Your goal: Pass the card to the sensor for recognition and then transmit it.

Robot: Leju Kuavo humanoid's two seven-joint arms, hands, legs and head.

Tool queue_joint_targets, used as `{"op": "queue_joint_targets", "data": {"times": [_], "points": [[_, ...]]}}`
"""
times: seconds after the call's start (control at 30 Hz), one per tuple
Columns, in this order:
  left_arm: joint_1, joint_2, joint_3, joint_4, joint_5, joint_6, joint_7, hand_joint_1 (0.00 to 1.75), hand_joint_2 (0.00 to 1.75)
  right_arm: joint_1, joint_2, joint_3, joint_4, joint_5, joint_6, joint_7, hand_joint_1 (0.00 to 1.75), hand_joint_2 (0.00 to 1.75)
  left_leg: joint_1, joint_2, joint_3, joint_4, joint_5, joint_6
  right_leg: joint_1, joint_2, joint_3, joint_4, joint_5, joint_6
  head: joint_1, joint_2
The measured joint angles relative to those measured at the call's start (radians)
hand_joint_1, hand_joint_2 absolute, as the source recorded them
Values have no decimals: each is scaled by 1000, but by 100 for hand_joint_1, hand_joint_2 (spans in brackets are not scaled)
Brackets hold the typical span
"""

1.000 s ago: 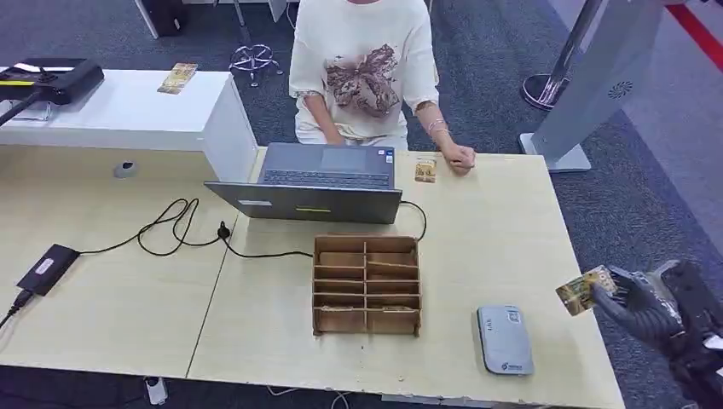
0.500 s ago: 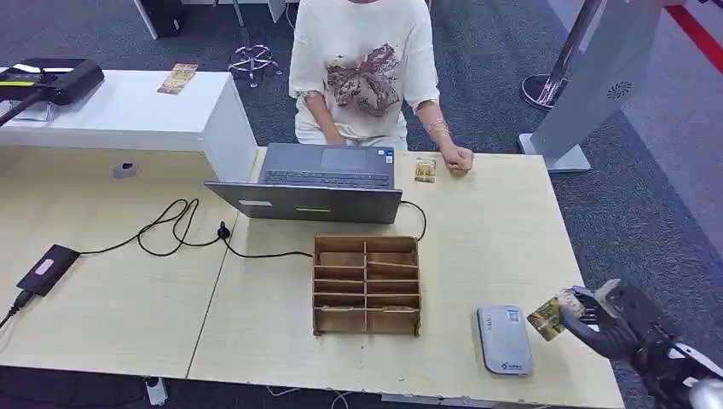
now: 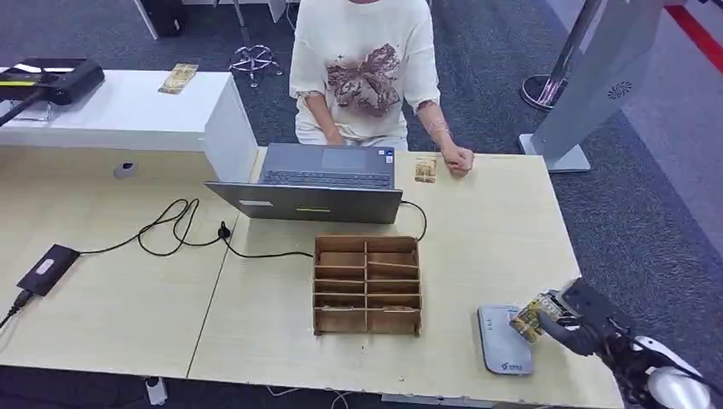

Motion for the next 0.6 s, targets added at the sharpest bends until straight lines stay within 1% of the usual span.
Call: {"op": "queue_joint_targets", "data": {"times": [0.2,0.4,0.6], "points": [[-1,0,0,0,-2,0,0,0,0,-28,11,29,49,34,-14,-8,175,175,0,1,0,0,0,0,0,1,0,0,0,0,0,0],[0,0,0,0,-2,0,0,0,0,-34,19,47,73,52,-18,-16,175,175,0,0,0,0,0,0,0,0,0,0,0,0,0,0],[-1,0,0,0,-2,0,2,0,0,-62,31,66,98,71,-25,-17,175,175,0,0,0,0,0,0,0,0,0,0,0,0,0,0]]}}
